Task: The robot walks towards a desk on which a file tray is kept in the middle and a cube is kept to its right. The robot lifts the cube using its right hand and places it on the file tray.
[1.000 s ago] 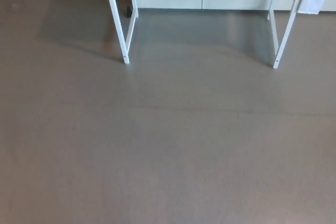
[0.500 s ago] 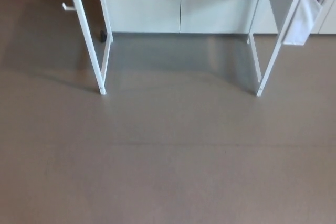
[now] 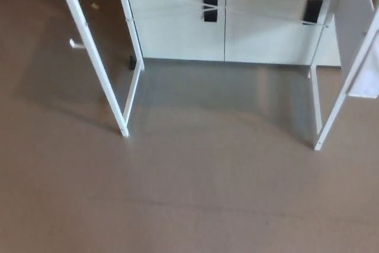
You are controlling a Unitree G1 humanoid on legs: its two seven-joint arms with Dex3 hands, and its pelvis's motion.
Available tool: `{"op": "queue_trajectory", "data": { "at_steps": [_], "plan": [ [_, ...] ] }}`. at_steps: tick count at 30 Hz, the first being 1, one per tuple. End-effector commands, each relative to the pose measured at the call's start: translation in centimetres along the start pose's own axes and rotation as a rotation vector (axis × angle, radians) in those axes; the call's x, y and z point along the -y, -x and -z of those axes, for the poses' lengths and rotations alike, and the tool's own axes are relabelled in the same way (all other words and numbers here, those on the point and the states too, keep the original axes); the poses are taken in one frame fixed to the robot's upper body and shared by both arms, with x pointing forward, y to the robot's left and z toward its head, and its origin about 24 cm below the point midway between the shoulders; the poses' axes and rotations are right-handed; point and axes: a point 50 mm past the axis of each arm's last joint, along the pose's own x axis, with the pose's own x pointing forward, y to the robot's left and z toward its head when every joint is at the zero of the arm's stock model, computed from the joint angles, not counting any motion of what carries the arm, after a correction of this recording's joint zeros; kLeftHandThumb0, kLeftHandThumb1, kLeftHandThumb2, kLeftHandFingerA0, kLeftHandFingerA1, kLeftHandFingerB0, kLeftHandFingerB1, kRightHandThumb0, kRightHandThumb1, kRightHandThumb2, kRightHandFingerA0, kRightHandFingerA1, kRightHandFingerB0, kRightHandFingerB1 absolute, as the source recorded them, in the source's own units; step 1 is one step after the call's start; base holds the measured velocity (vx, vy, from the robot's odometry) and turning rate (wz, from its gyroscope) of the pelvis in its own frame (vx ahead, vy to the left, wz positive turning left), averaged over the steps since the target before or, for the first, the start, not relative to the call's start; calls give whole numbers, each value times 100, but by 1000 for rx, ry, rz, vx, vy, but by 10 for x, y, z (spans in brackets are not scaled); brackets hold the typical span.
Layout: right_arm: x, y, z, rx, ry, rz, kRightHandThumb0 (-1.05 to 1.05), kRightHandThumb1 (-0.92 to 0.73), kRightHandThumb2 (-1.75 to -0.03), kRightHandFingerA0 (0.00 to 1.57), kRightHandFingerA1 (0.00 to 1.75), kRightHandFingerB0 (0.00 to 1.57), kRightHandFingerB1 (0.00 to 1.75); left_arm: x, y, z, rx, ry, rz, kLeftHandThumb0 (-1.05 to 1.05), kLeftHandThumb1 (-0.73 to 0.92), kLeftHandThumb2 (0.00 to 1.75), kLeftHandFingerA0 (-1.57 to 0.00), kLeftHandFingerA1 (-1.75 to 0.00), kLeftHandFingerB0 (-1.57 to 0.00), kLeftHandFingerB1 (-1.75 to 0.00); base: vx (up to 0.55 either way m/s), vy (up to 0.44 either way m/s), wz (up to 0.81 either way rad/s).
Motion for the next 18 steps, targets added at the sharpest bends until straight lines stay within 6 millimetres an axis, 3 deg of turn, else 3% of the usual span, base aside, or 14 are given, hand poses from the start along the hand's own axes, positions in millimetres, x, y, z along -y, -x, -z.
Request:
{"op": "queue_trajectory", "data": {
  "at_steps": [1, 3, 4, 5, 7, 8, 10, 11, 13, 18],
  "plan": [
    [-5, 4, 5, -38, 33, -15, -72, -58, -81, 29, 41, 8, 34, -10, 3, -8, 41, -46, -29, -76, 71, 102, -5, -49, -7, -40, 448, 63, -30],
    [-7, 2, 5, -48, 8, -21, -72, -59, -77, 21, 37, 11, 35, -11, 4, -7, 40, -49, -30, -77, 71, 102, -5, -50, -7, -40, 446, 121, -31],
    [-8, 2, 6, -39, 14, -29, -34, -41, -96, 0, 43, 0, 45, -11, 3, -7, 29, -57, -35, -79, 69, 107, 0, -49, -12, -44, 648, 124, -54],
    [-8, 2, 6, -39, 8, -33, -34, -41, -96, 1, 43, 1, 46, -11, 3, -8, 21, -65, -39, -37, 52, 110, -4, -54, 0, -50, 583, 146, -121],
    [-8, 2, 6, -40, 4, -33, -34, -41, -96, 1, 43, 1, 46, -11, 2, -8, 19, -68, -40, -37, 52, 110, -4, -54, 0, -50, 545, 188, -19],
    [-8, 3, 5, -37, 18, -27, -35, -40, -96, 0, 44, 0, 45, -11, 2, -9, 21, -73, -42, -75, 89, 67, -10, -47, -13, -31, 544, 181, -30],
    [-8, 3, 4, -42, 9, -39, -34, -41, -96, 0, 44, 0, 46, -12, 5, -4, 22, -56, -39, -77, 87, 68, -7, -47, -12, -31, 527, 174, -16],
    [-8, 3, 3, -32, 42, -26, -35, -40, -96, 0, 43, 0, 45, -12, 6, -3, 22, -59, -35, -86, 73, 105, -2, -51, -8, -41, 516, 165, -5],
    [-8, 2, 3, -35, -26, -39, -33, -42, -96, 0, 44, 0, 45, -11, 4, -2, 14, -34, -40, -83, 70, 104, -1, -51, -9, -44, 317, -14, 10],
    [-10, 2, 1, -39, 35, -48, -34, -41, -96, 0, 43, 0, 46, -12, 4, 0, 15, -37, -37, -82, 72, 104, -2, -50, -8, -44, 314, -128, 18]
  ]
}}
